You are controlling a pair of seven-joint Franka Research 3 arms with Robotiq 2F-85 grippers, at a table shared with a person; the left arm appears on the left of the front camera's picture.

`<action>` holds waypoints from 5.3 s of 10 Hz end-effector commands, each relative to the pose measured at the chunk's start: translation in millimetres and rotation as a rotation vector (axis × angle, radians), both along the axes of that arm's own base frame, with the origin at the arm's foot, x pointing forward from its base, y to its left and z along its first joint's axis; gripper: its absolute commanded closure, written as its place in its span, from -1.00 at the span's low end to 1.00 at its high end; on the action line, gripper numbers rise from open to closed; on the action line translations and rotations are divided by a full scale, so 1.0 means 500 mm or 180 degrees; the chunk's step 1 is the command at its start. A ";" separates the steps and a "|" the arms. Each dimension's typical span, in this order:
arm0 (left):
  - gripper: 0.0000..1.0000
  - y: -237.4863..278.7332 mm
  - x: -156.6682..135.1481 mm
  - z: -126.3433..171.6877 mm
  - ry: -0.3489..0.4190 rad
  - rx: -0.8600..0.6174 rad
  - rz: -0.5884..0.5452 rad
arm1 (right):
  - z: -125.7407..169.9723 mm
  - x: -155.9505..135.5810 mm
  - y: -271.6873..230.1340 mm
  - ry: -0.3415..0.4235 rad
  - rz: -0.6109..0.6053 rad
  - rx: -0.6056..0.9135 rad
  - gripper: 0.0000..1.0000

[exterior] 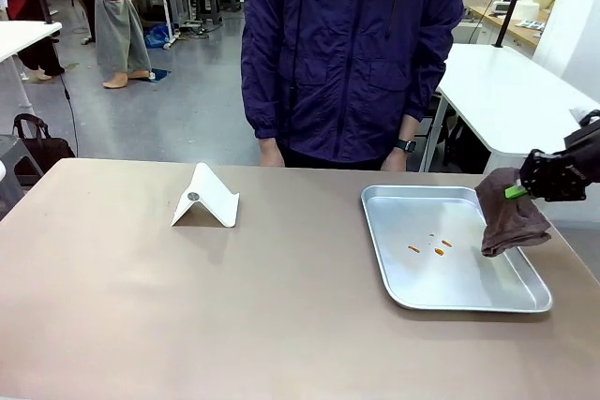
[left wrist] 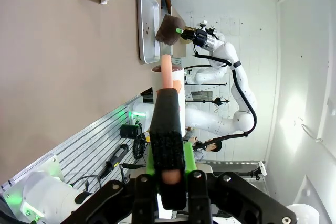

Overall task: Clean the surface of the table.
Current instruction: Clean the area not pointed to by the person.

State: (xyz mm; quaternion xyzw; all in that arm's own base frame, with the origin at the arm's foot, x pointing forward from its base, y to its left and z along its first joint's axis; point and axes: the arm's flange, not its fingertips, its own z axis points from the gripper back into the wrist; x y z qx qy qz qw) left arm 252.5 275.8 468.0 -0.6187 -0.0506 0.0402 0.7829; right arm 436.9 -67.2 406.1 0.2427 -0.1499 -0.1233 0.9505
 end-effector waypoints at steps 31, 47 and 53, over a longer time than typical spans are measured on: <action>0.55 -0.003 -0.001 0.009 0.0024 0.0002 0.0013 | -0.273 0.082 0.166 0.0146 0.0052 0.0119 1.00; 0.55 -0.003 -0.001 0.009 0.0024 0.0002 0.0013 | -0.023 -0.054 0.082 0.0579 0.0404 0.3250 1.00; 0.55 -0.003 -0.001 0.009 0.0024 0.0002 0.0013 | 0.075 -0.192 0.003 0.0224 0.0608 0.3198 1.00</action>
